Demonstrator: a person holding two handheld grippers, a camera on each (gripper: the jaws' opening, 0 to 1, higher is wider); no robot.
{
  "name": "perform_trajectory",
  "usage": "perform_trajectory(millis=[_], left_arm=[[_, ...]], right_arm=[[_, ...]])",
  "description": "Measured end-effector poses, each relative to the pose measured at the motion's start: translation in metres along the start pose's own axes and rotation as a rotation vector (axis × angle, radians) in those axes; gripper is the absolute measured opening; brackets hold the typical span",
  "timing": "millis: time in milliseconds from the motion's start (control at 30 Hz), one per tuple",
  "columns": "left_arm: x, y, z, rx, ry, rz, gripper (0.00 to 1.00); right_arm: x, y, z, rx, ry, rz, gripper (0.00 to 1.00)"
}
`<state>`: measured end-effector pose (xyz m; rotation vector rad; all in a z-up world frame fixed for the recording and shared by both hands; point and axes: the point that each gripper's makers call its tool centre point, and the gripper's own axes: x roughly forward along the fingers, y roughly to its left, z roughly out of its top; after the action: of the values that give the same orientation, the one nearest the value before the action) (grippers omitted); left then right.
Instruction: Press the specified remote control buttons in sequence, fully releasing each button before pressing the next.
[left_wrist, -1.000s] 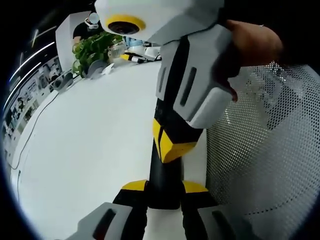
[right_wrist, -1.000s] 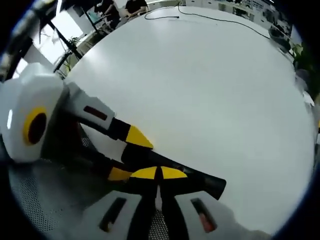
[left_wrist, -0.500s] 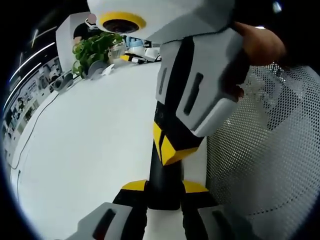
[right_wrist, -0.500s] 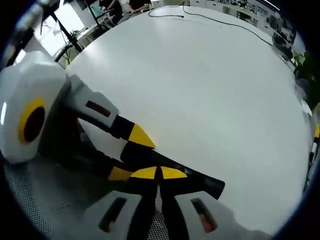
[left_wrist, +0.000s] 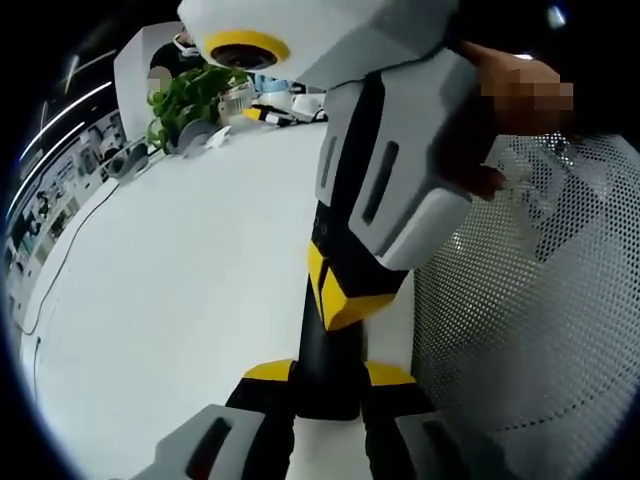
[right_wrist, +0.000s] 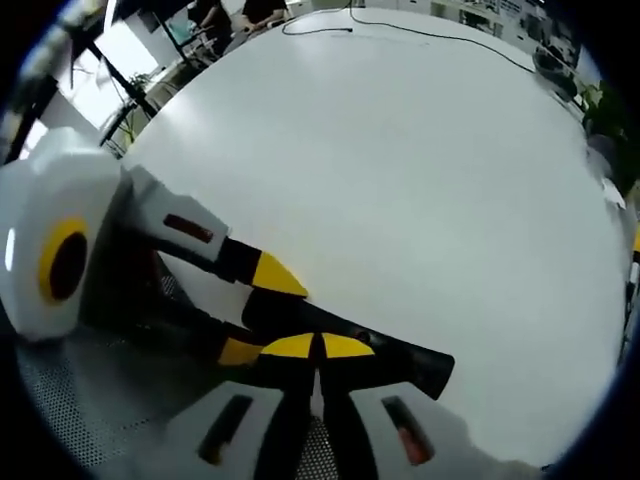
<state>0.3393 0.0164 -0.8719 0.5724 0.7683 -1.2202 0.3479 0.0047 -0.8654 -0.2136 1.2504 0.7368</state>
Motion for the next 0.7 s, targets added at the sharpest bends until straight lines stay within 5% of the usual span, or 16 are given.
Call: perform_trajectory(millis=[167, 367, 700], left_arm=[[0.000, 0.000, 0.000, 0.005, 0.002, -0.001, 0.25], [0.000, 0.000, 0.000, 0.008, 0.000, -0.002, 0.25], [0.000, 0.000, 0.000, 0.012, 0.000, -0.004, 0.25]], right_arm=[[0.000, -0.001, 0.000, -0.005, 0.010, -0.007, 0.00], [-0.002, -0.005, -0.002, 0.144, 0.009, 0.039, 0.00], [-0.010, -0.019, 0.000, 0.218, -0.021, 0.001, 0.00]])
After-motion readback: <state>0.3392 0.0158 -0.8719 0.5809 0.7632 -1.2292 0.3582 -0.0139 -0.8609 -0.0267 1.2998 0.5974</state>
